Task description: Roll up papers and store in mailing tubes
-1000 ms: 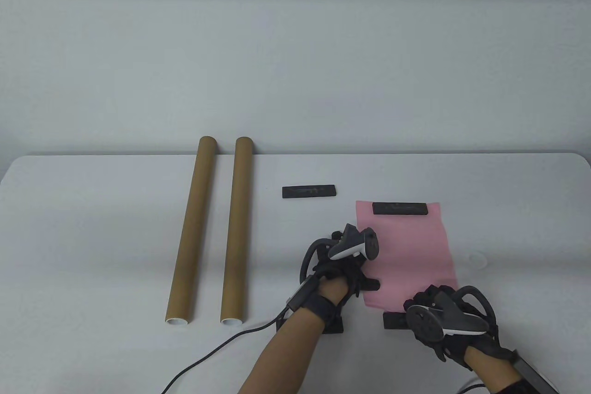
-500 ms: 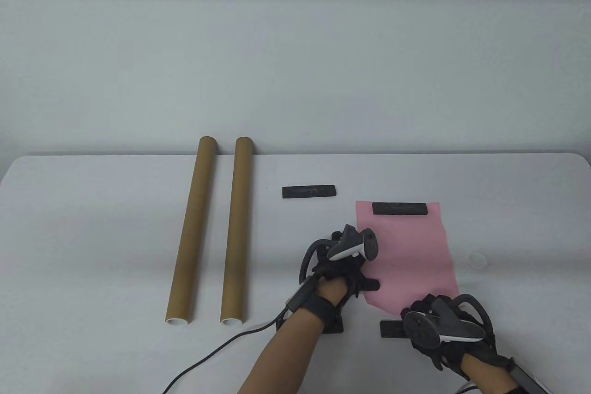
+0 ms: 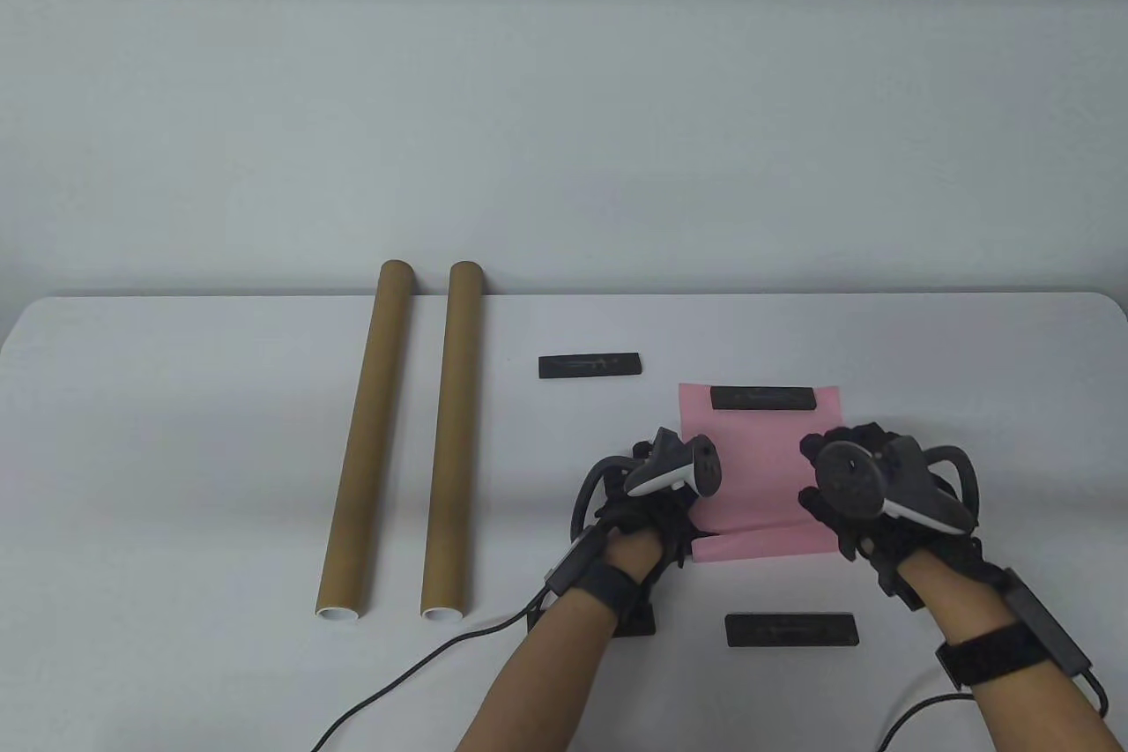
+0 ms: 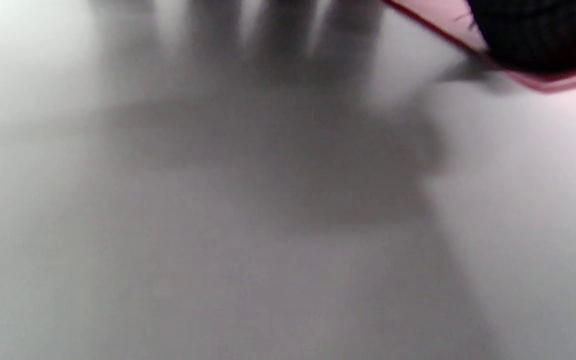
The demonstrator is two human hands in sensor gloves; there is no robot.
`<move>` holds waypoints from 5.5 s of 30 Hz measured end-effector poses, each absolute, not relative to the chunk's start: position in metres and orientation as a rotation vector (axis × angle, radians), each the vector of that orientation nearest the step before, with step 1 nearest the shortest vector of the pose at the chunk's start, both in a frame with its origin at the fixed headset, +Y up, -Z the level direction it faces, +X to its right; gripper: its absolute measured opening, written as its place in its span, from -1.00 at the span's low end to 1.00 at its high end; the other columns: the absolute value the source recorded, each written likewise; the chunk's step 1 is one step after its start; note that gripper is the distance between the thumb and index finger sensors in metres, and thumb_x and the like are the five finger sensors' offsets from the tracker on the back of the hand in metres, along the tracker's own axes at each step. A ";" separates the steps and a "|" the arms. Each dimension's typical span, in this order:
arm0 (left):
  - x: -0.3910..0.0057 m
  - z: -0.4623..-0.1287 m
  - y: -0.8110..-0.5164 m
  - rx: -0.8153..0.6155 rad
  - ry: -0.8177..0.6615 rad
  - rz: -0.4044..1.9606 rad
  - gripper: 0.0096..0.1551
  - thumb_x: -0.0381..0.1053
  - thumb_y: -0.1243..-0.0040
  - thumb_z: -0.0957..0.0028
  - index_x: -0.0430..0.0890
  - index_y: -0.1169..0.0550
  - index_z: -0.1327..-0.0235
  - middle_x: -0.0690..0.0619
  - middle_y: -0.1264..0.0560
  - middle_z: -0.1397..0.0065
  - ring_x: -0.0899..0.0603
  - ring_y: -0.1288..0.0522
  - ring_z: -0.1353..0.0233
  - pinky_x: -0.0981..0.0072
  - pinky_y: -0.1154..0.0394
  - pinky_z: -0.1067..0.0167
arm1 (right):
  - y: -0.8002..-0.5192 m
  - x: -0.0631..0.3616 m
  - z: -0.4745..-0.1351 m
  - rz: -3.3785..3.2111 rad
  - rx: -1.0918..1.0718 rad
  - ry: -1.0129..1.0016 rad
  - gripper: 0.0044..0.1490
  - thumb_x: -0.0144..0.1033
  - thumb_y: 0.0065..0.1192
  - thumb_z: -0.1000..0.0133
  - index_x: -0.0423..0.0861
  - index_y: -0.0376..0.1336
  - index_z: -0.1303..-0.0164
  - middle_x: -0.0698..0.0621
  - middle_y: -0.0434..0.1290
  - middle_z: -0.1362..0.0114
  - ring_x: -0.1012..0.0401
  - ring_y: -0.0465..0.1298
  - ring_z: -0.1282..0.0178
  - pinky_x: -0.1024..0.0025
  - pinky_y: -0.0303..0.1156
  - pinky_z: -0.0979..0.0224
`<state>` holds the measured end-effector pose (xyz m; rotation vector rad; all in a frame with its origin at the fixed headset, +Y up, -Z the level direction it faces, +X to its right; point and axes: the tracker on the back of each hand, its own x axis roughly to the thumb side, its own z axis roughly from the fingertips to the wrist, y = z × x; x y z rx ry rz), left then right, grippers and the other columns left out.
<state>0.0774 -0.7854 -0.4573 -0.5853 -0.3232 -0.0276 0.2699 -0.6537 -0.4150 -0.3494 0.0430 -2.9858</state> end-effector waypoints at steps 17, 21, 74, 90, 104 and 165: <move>0.078 -0.457 -0.785 -0.585 -0.339 -0.041 0.17 0.63 -0.02 0.41 0.38 0.11 -0.48 0.21 0.23 -0.68 -0.26 0.22 -0.71 -0.38 0.01 -0.49 | -0.759 0.247 -0.582 -2.959 -0.147 -0.266 -0.21 -0.14 0.48 -0.08 0.11 0.25 -0.56 0.08 0.35 -0.63 -0.11 0.29 -0.74 -0.27 0.22 -0.68; 0.078 -0.457 -0.786 -0.590 -0.338 -0.047 0.17 0.63 -0.02 0.41 0.39 0.12 -0.48 0.22 0.25 -0.67 -0.26 0.23 -0.71 -0.38 0.01 -0.49 | -0.754 0.251 -0.584 -2.900 -0.279 -0.185 -0.21 -0.06 0.52 -0.03 0.07 0.32 -0.50 0.07 0.44 -0.54 -0.07 0.39 -0.66 -0.26 0.30 -0.65; 0.064 -0.435 -0.712 -0.306 -0.328 -0.040 -0.03 0.34 -0.20 0.16 0.19 -0.09 -0.52 0.11 -0.16 -0.66 -0.09 -0.26 -0.70 -0.12 0.05 -0.54 | -0.724 0.309 -0.379 -2.951 -0.487 -0.103 -0.54 -0.09 0.54 0.00 -0.02 0.51 -0.04 -0.07 0.58 -0.28 -0.18 0.48 -0.48 -0.32 0.35 -0.47; -0.064 -0.293 -0.667 0.028 -0.486 -0.012 0.27 0.52 -0.33 0.40 0.15 -0.06 -0.55 0.11 -0.14 -0.68 -0.19 -0.19 -0.74 -0.20 -0.10 -0.57 | -0.662 0.172 -0.289 -2.912 -0.800 0.367 -0.56 -0.07 0.54 0.00 0.00 0.52 -0.02 -0.05 0.59 -0.27 -0.16 0.49 -0.50 -0.30 0.37 -0.49; -0.082 -0.274 -0.697 0.040 -0.601 -0.036 0.09 0.43 -0.48 0.42 0.10 -0.35 -0.42 0.12 -0.53 -0.37 -0.09 -0.57 -0.45 -0.16 -0.28 -0.51 | -0.672 0.151 -0.249 -2.753 -1.045 0.875 -0.56 -0.06 0.54 0.01 0.03 0.52 -0.02 -0.03 0.59 -0.27 -0.13 0.51 -0.48 -0.28 0.39 -0.48; -0.079 -0.279 -0.696 0.129 -0.544 0.004 -0.52 0.29 -0.46 0.27 0.23 -0.65 0.08 0.23 -0.73 0.12 0.06 -0.76 0.04 -0.05 -0.39 -0.44 | -0.688 0.158 -0.265 -2.962 -1.059 0.451 0.05 0.16 0.52 0.04 -0.12 0.20 -0.57 -0.19 0.19 -0.67 -0.31 0.15 -0.67 -0.45 0.12 -0.57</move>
